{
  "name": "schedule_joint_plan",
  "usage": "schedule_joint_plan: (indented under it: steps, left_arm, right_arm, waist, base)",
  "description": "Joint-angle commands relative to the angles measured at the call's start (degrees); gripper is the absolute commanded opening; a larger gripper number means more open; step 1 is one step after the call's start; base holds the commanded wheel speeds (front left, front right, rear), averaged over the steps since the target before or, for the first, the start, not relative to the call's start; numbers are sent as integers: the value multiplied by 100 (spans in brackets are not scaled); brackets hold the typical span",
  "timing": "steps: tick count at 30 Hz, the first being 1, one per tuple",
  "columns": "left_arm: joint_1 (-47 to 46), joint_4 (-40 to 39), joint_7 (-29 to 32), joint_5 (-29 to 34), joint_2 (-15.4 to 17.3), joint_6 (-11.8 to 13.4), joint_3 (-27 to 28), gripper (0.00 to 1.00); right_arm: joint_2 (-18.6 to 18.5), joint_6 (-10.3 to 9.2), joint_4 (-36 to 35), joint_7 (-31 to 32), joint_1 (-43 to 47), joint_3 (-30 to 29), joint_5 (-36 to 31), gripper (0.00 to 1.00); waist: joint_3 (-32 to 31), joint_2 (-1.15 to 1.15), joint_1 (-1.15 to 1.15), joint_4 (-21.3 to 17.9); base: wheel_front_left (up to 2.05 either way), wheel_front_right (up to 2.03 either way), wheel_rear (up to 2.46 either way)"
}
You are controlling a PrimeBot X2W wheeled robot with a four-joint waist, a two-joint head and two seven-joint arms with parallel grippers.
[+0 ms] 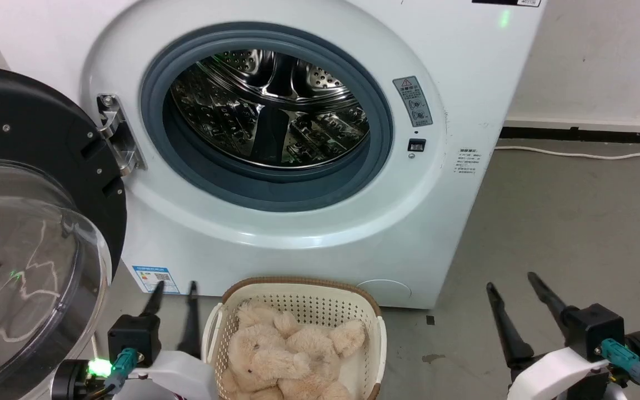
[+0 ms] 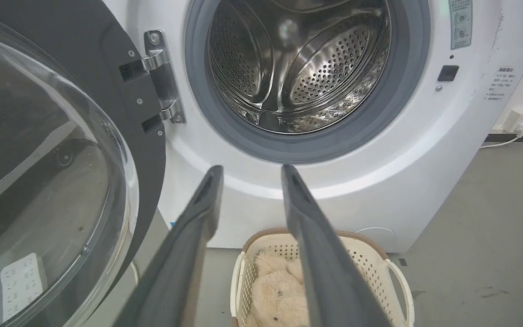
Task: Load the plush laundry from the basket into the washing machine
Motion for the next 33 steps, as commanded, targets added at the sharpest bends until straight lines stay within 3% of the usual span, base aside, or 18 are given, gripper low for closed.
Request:
schedule_joint_plan:
  steps: [1,14,33]
  left_arm:
    - [-4,-3,-38,-9,0,18,-44,100]
    - [-89,226,-193,-1,1,83,-357,100]
    - [-583,1423,-19,-168,23,37,-833,100]
  right_arm:
    - [-4,0,-16,-37,24,-24,47,100]
    - [1,0,-79,-193,32,-165,208,100]
    - [-62,1,-47,-421,-163,-141,626,100]
  waist:
    - [5,0,0,-1]
    - [183,0,0,-77]
    - [873,0,0,-403]
  base:
    - [0,0,0]
    - [0,0,0]
    - [0,0,0]
